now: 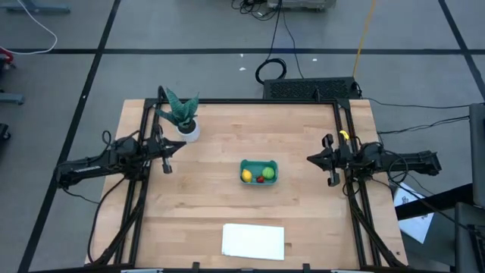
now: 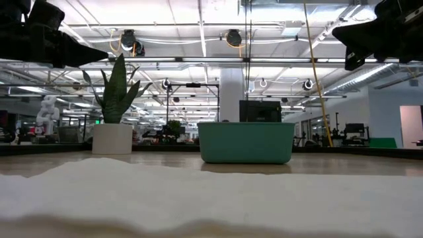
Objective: Pick and placing Produce into tupperware
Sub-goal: Return to Home Position
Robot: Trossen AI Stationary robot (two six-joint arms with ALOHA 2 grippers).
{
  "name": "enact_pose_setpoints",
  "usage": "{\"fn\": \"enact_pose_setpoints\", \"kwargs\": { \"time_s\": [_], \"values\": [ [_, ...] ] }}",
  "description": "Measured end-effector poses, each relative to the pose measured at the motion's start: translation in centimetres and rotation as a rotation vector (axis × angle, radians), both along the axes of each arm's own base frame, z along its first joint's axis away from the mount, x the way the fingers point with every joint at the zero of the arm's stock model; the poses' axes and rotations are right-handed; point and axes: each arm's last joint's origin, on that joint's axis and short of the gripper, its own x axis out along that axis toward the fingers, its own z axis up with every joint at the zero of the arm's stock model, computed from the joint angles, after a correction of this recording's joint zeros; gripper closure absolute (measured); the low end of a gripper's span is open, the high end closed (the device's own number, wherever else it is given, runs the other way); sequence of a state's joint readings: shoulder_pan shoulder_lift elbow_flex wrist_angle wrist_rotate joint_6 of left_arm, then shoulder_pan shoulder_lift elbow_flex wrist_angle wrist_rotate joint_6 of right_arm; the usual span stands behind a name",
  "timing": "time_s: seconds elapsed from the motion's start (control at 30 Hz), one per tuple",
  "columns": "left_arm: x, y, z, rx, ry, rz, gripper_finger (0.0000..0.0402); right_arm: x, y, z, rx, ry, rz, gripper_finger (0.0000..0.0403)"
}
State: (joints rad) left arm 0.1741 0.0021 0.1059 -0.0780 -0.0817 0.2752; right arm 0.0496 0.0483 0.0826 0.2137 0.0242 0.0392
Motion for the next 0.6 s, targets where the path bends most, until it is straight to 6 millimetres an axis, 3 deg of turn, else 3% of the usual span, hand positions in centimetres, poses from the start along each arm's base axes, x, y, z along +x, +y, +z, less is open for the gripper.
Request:
{"fn": "enact_pose_setpoints", "kwargs": {
  "time_s": [0.6],
  "values": [
    [0.04, -0.26, 0.25, -0.047, -0.036, -0.093, 0.0382, -0.11, 0.0, 0.55, -0.014, -0.066, -0.003, 0.0403]
  ]
}}
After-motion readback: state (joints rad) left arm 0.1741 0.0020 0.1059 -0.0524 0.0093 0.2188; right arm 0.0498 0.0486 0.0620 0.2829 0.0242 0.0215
